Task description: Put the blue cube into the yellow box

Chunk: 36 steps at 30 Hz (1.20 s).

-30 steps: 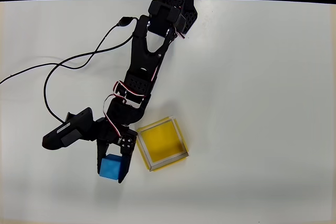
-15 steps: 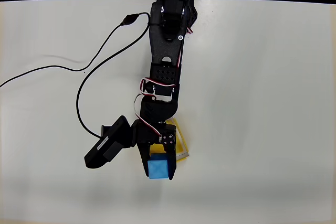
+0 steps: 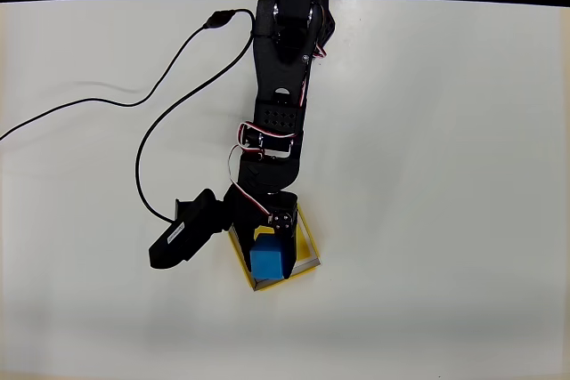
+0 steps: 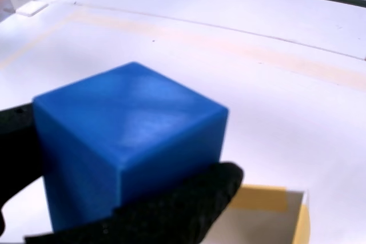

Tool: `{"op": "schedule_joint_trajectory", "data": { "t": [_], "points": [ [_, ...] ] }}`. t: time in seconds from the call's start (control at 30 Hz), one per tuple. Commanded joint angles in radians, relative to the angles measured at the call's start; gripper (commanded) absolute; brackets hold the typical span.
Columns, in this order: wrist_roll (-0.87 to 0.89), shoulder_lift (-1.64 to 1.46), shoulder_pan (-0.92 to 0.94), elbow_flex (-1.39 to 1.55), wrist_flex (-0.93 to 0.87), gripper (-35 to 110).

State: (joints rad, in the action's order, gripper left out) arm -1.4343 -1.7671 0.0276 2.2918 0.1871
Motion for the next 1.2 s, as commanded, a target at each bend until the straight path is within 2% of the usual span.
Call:
{"op": "schedule_joint_trajectory", "data": {
  "t": [0.0,0.5,0.93,1.17],
  "points": [
    [-0.017,-0.035,0.029,-0.037,0.011,18],
    [0.000,0.124,0.034,-0.041,0.048,18],
    [-0.006,0.160,0.018,-0.038,0.110,32],
    [-0.089,0.054,0.018,-0.066,0.193,27]
  ]
}}
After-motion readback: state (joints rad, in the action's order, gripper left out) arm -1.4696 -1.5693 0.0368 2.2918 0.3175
